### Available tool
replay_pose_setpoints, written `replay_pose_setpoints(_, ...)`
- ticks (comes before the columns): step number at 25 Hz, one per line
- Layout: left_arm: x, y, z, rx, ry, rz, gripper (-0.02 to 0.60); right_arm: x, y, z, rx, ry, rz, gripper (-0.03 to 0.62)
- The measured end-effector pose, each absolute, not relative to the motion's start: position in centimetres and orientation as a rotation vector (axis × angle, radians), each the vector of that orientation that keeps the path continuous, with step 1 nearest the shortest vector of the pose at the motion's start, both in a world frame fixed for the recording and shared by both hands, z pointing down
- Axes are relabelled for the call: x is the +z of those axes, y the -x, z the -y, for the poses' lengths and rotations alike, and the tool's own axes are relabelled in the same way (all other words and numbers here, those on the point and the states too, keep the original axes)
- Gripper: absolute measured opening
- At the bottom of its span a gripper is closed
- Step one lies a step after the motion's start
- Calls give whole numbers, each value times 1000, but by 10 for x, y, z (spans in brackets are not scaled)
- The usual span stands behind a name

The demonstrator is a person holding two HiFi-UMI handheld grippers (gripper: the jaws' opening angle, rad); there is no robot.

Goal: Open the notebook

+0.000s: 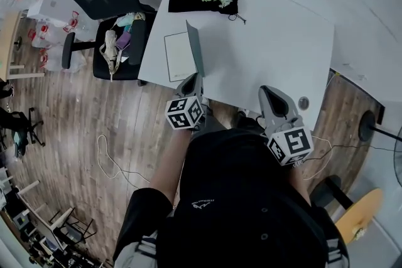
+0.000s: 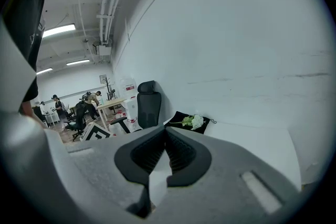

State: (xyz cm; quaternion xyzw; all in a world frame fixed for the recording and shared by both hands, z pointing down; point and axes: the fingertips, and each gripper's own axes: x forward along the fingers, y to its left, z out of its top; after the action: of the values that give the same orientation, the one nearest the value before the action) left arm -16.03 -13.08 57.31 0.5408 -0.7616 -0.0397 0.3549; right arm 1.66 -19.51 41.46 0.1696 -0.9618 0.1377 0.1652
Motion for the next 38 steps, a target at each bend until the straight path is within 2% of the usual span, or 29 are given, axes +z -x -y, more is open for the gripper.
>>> replay_pose_setpoints(38,604,87,201,78,-1660,1634,8,423,-59,220,440,-770,2655,5)
